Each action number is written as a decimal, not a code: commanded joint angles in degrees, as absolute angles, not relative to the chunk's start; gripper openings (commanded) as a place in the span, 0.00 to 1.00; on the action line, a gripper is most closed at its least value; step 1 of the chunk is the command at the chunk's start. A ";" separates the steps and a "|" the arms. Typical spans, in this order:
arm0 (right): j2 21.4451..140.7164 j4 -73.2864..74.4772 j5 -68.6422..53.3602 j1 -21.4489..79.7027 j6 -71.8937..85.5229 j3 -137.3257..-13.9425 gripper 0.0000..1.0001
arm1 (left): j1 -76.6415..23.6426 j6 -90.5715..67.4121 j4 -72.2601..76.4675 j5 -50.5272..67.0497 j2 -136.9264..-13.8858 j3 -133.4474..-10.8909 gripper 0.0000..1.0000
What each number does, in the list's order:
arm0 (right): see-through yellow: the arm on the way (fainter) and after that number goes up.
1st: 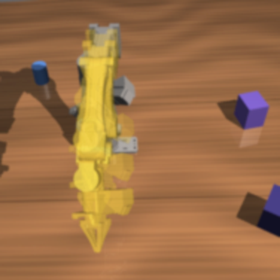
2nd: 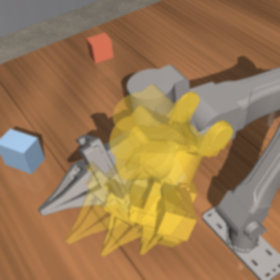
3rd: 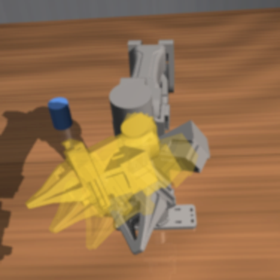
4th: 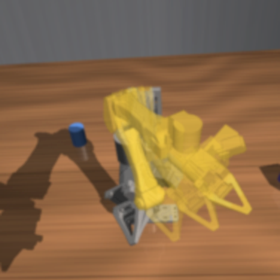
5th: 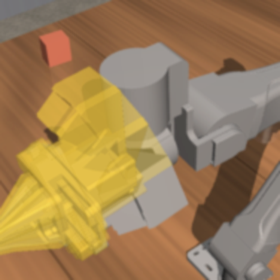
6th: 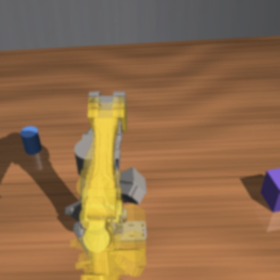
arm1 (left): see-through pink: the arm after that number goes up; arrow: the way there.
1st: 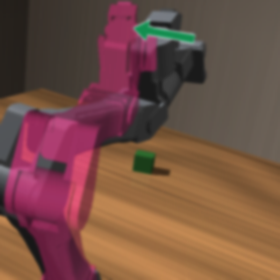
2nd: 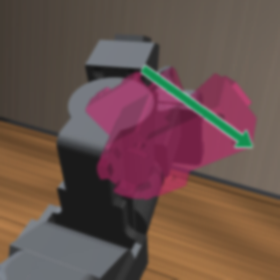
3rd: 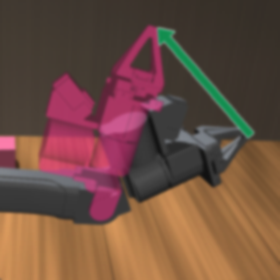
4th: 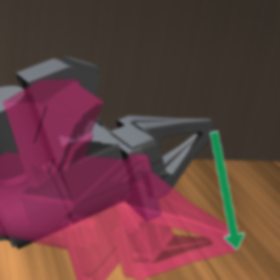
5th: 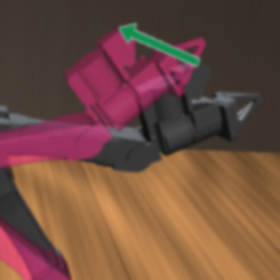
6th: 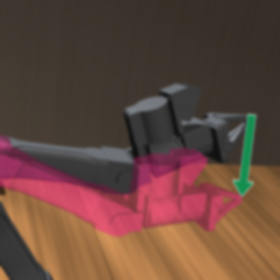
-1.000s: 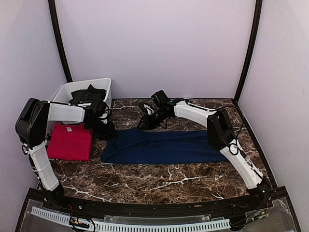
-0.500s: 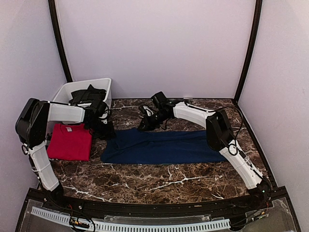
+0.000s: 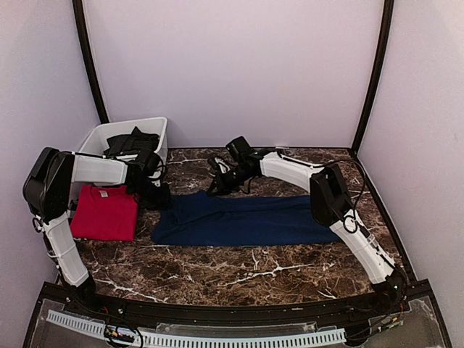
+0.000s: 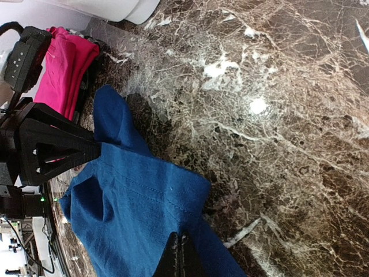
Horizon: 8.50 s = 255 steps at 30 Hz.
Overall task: Fold and stack the mixed laundry pile
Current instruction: Adjust the rectangle-folded T-shirt at the center of the board, then rotate the rectangle-folded T-shirt at the center of the board.
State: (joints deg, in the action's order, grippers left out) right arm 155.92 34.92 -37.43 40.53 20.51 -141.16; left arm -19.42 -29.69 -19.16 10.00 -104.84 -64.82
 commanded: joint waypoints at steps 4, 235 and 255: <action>151.97 33.85 -37.00 41.26 20.32 -140.54 0.00 | -19.16 -30.00 -21.84 8.89 -101.04 -63.51 0.21; 105.37 28.24 -17.84 19.45 15.33 -63.49 0.24 | -41.65 -32.23 -30.51 0.84 -108.58 -75.18 0.37; 86.12 12.51 -33.75 46.67 36.90 -44.96 0.30 | -33.42 -9.48 -43.10 4.13 -147.71 -138.57 0.44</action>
State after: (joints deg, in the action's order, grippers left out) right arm 86.67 17.54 -29.28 41.76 32.25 -40.16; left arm -34.37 -16.21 -35.62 2.83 -143.39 -125.34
